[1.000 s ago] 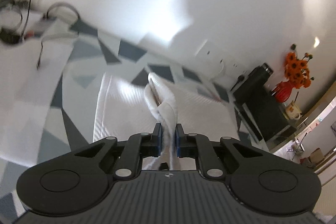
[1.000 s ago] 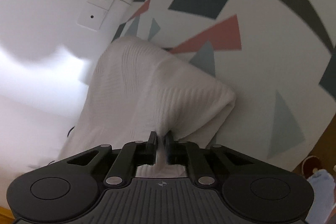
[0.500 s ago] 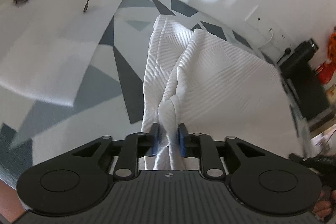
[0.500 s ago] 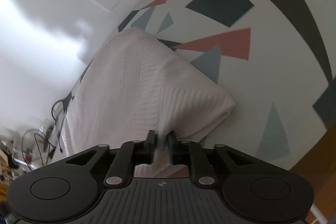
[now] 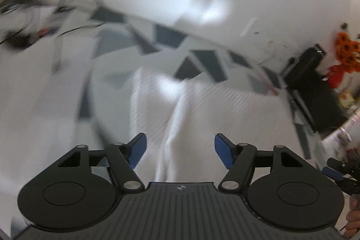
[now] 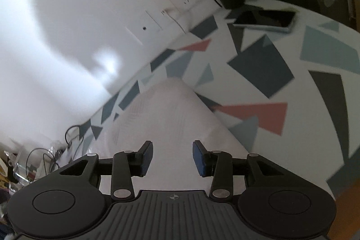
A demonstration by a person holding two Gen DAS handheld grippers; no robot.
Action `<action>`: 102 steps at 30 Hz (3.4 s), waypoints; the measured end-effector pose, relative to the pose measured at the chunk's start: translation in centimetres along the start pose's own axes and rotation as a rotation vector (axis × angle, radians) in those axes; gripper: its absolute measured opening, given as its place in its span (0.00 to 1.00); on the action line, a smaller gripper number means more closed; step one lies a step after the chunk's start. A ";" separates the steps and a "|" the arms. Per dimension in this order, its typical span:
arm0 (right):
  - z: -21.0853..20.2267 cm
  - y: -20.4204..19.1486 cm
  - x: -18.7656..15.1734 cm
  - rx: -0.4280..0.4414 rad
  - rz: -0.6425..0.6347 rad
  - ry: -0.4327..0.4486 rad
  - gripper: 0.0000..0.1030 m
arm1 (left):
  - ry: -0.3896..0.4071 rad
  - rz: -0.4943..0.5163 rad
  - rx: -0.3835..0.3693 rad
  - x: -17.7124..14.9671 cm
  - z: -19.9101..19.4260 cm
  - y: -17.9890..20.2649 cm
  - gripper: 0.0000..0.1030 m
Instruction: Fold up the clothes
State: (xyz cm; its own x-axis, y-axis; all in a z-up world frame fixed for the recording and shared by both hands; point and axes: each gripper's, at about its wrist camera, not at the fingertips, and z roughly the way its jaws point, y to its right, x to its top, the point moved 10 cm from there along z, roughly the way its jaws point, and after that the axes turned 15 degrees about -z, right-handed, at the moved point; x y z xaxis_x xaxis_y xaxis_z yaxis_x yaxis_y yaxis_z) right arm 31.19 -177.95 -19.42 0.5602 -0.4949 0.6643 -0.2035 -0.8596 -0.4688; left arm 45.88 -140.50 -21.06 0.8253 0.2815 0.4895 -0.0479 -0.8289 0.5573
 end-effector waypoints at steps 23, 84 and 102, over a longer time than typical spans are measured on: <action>7.5 1.2 0.7 -0.201 -0.284 -0.036 0.56 | -0.067 0.175 0.056 3.1 8.7 1.1 0.50; 8.9 -1.1 -7.0 -0.301 -0.412 -0.255 0.99 | -0.145 0.259 0.289 -6.6 3.8 -3.6 1.00; 9.0 -1.0 -7.0 -0.278 -0.441 -0.257 0.99 | -0.212 0.227 0.302 -3.9 3.5 -5.9 1.00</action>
State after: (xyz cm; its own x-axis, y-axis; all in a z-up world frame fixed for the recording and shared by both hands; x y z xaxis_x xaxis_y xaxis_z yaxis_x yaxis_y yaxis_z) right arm 34.70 -172.46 -28.85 0.8099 -0.0655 0.5829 -0.0904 -0.9958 0.0138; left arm 44.91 -138.42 -28.61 0.9118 -0.0040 0.4107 -0.1010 -0.9715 0.2146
